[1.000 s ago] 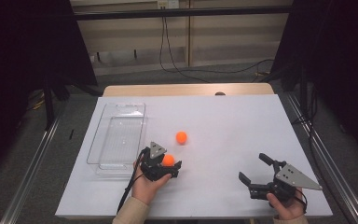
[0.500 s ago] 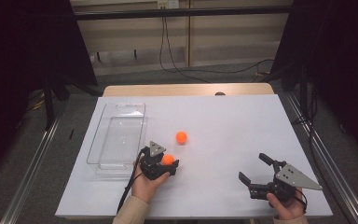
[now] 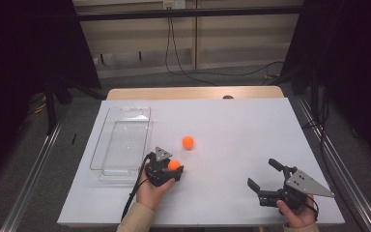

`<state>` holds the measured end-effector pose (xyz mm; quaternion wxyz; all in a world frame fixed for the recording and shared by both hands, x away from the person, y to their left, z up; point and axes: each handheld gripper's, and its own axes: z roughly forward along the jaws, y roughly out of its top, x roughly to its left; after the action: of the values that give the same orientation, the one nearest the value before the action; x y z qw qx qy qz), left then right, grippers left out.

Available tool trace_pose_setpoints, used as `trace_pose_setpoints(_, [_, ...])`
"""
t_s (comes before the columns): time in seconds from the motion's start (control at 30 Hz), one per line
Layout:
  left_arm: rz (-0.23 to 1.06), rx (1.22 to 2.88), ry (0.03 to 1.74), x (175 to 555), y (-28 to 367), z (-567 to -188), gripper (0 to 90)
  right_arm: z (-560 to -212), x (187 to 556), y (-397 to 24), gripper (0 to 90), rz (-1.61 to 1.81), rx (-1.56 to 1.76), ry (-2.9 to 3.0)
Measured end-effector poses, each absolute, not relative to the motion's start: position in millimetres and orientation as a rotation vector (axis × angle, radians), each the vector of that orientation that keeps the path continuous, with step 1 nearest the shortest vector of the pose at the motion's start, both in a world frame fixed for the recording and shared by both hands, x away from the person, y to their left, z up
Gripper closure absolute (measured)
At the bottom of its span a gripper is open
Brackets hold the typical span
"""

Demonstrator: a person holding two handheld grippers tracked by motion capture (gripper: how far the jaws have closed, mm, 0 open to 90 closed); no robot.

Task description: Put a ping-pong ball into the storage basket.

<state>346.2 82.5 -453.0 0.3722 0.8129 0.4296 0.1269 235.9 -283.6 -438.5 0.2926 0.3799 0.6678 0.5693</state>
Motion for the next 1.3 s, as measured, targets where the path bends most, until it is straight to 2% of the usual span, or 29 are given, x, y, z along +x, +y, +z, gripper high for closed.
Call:
trace_pose_setpoints(0.63, [0.293, 2.079, 1.107, 347.2, 84.1, -452.5, 50.3, -437.6, 235.6, -284.2, 2.3, 1.522, 1.010, 1.775])
trace_pose_setpoints(1.3, [0.247, 2.071, 1.102, 345.2, 82.2, -449.7, 50.9, -437.0, 235.4, -285.1, 2.3, 1.523, 1.013, 1.769])
